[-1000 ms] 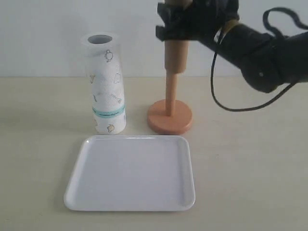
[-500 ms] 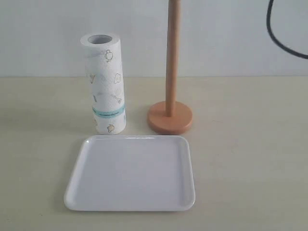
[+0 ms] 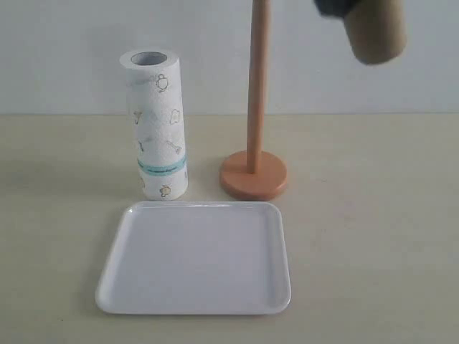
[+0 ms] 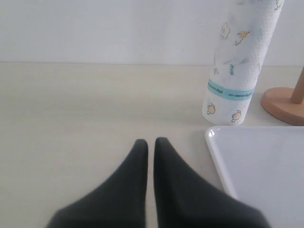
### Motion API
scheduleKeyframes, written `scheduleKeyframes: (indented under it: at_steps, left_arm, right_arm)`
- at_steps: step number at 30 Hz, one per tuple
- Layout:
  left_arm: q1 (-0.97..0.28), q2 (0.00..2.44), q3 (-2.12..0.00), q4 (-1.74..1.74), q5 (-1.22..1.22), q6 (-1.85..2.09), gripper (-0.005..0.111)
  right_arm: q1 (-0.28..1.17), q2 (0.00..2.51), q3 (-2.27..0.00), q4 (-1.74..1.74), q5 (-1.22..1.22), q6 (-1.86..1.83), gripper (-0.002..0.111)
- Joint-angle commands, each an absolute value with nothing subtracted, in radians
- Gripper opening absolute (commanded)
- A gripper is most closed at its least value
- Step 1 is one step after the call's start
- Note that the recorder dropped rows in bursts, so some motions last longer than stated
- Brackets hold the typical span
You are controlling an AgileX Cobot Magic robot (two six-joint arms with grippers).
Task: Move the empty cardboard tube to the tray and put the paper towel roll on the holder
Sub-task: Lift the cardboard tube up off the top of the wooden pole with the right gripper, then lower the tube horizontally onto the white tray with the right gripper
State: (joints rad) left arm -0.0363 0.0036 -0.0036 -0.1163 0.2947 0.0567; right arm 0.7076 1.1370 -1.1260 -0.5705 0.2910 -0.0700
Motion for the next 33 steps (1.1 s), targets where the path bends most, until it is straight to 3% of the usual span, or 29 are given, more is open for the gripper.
scheduleKeyframes:
  at_steps: [1, 10, 19, 33]
  left_arm:
    - [-0.033, 0.000, 0.000, -0.113, 0.295, 0.061, 0.004]
    - [-0.033, 0.000, 0.000, -0.113, 0.295, 0.061, 0.004]
    - [-0.033, 0.000, 0.000, -0.113, 0.295, 0.061, 0.004]
    - [-0.033, 0.000, 0.000, -0.113, 0.295, 0.061, 0.004]
  right_arm:
    - [0.826, 1.200, -1.130, -0.577, 0.472, -0.123, 0.003]
    - [0.928, 1.497, -1.130, -0.596, 0.546, -0.174, 0.003]
    - [0.928, 1.795, -1.200, -0.616, 0.505, -0.164, 0.003]
    - [0.928, 1.947, -1.311, -0.538, 0.547, -0.205, 0.001]
